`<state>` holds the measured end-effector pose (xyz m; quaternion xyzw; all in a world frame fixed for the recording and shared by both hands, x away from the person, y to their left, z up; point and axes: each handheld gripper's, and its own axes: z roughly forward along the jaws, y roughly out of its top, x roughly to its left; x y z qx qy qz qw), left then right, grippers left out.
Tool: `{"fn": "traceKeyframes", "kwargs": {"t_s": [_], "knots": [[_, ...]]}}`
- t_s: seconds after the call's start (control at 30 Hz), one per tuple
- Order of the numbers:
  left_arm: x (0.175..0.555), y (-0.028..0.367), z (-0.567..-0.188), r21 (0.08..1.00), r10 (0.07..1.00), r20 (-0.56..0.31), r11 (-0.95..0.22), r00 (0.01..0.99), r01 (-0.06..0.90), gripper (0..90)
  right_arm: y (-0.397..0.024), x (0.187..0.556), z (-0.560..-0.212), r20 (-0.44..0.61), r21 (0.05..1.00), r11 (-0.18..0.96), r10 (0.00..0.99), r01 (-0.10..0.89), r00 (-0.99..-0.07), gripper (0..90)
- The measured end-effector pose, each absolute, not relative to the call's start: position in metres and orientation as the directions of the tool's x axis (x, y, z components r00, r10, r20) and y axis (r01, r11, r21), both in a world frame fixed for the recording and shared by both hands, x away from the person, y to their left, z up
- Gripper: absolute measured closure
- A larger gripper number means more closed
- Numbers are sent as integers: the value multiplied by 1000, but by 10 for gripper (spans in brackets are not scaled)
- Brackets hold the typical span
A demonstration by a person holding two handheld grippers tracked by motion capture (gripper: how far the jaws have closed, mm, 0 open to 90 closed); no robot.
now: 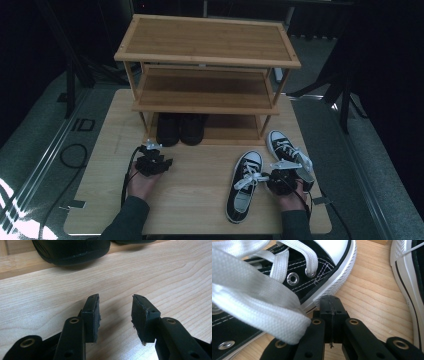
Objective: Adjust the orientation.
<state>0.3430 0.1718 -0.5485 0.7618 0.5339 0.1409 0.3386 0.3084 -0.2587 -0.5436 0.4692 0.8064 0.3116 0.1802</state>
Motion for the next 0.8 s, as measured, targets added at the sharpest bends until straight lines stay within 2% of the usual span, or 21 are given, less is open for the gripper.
{"fn": "traceKeyframes", "kwargs": {"t_s": [0.6,0.8], "knots": [[344,170,-550,661,908,-142,-210,394,721,579,-245,333,-541,-54,662,419,854,622,-517,900],[344,170,-550,661,908,-141,-210,394,720,580,-234,345,-540,-82,645,474,823,600,-562,900]]}}
